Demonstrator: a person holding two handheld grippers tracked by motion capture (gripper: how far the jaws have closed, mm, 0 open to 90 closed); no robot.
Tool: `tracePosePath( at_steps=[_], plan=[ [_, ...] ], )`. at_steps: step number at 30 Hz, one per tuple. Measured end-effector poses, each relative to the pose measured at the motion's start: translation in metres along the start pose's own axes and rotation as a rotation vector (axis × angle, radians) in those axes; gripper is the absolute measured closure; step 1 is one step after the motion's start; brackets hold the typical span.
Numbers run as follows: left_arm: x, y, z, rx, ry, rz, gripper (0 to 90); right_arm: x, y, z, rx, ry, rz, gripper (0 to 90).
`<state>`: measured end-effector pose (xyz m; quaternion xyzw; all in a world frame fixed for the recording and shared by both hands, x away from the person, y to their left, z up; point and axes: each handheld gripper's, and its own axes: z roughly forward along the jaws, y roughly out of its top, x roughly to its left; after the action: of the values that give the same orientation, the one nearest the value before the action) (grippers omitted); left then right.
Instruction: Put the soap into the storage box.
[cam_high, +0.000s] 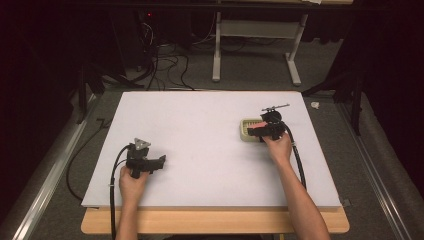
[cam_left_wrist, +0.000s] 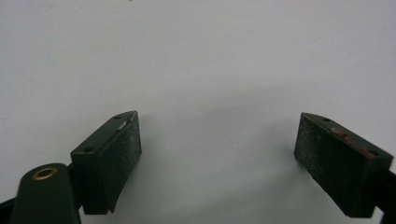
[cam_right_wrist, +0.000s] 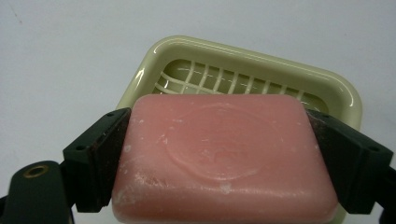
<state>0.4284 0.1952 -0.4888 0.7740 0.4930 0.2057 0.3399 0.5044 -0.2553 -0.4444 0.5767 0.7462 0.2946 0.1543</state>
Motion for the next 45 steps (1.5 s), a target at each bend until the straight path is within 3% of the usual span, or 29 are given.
tracePosePath(
  at_steps=[23, 34, 45],
  plan=[
    [0.000, 0.000, 0.000, 0.000, 0.000, 0.000, 15.1, 0.002, 0.001, -0.006, -0.036, -0.007, -0.006, 12.1],
    [0.000, 0.000, 0.000, 0.000, 0.000, 0.000, 15.1, 0.003, -0.001, -0.014, -0.070, -0.002, -0.013, 12.1],
    [0.000, 0.000, 0.000, 0.000, 0.001, 0.001, 15.1, 0.007, -0.003, -0.032, -0.118, 0.012, -0.043, 12.6]
  ],
)
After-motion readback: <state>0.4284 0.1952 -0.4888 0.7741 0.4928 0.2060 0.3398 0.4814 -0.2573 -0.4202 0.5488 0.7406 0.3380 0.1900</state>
